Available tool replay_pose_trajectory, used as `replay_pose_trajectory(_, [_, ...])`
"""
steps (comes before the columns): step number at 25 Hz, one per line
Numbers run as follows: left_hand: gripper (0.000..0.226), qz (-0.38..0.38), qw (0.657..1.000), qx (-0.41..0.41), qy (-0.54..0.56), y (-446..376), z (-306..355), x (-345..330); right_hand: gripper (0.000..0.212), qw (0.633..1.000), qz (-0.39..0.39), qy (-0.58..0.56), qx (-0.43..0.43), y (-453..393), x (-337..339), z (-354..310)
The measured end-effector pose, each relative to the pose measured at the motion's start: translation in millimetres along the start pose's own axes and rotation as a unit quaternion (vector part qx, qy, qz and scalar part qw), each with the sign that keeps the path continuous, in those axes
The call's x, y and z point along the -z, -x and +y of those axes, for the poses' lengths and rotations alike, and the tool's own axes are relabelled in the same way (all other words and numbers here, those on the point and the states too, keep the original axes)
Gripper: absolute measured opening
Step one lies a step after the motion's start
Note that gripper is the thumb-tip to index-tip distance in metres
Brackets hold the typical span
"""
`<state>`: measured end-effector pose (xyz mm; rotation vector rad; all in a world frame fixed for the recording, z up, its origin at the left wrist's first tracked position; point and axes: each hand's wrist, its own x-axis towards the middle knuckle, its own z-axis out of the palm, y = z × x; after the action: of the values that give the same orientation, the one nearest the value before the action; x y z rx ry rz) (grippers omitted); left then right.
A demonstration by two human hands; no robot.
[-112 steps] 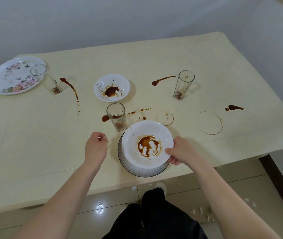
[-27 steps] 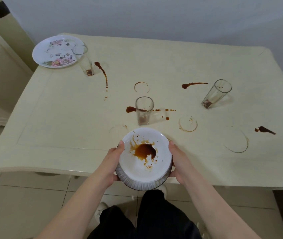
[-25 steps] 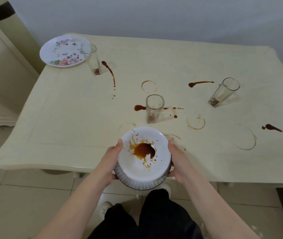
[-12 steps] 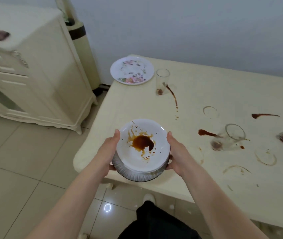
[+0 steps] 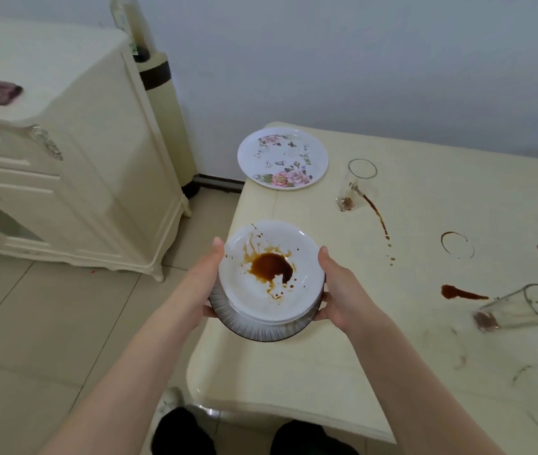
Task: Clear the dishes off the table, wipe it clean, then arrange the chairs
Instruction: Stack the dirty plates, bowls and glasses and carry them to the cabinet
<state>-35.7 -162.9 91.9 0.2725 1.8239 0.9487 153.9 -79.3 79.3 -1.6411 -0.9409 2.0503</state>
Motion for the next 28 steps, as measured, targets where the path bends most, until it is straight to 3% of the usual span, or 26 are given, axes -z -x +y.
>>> replay_pose_trajectory(6, [0.058, -0.099, 0.99, -0.035, -0.095, -75, 53, 90, 0.047, 0.986, 0.145, -0.084, 0.002, -22, -115, -9])
replay_pose_trajectory(12, [0.056, -0.163, 0.974, -0.062, -0.141, -126, 101, 140, 0.047, 0.971, 0.191, -0.147, 0.011, -39, -180, -32])
replay_pose_trajectory(20, [0.049, -0.217, 0.954, -0.082, -0.19, -189, 165, 109, 0.048, 0.951, 0.232, -0.202, 0.014, -93, -177, -76])
replay_pose_trajectory(28, [0.045, -0.203, 0.955, -0.076, -0.203, -272, 250, 49, 0.05, 0.945, 0.216, -0.244, 0.011, -176, -156, -160])
